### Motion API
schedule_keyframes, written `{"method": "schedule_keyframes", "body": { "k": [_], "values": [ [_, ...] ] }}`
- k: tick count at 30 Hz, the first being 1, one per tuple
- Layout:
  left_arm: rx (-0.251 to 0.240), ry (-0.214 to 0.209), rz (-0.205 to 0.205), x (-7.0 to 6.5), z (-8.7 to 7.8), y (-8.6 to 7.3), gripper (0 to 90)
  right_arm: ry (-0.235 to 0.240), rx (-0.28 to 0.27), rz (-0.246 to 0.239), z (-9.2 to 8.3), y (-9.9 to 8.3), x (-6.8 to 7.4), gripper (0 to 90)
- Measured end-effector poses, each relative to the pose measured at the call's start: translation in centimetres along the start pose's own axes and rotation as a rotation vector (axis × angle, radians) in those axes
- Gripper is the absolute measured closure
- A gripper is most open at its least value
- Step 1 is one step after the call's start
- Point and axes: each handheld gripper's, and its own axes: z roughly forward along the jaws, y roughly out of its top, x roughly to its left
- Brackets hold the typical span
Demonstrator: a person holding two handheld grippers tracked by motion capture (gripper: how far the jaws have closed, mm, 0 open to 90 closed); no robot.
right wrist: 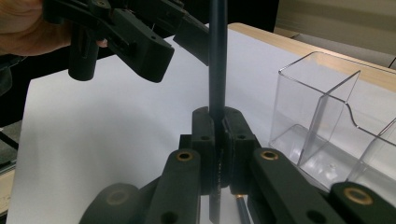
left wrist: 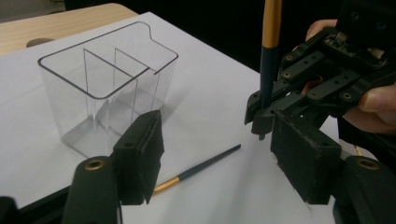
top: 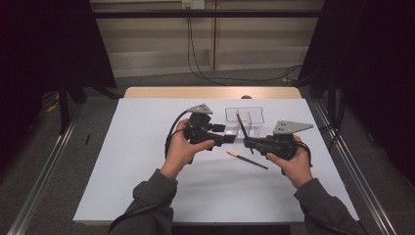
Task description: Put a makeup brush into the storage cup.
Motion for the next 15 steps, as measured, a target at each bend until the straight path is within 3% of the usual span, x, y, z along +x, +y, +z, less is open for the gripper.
{"method": "schedule_keyframes", "body": {
  "k": [15],
  "values": [
    [-0.101, -0.016, -0.005, -0.63, 0.58, 0.01, 53.3, 0.002, -0.023, 0.012, 0.3, 0.18, 0.23, 84.9]
  ]
}}
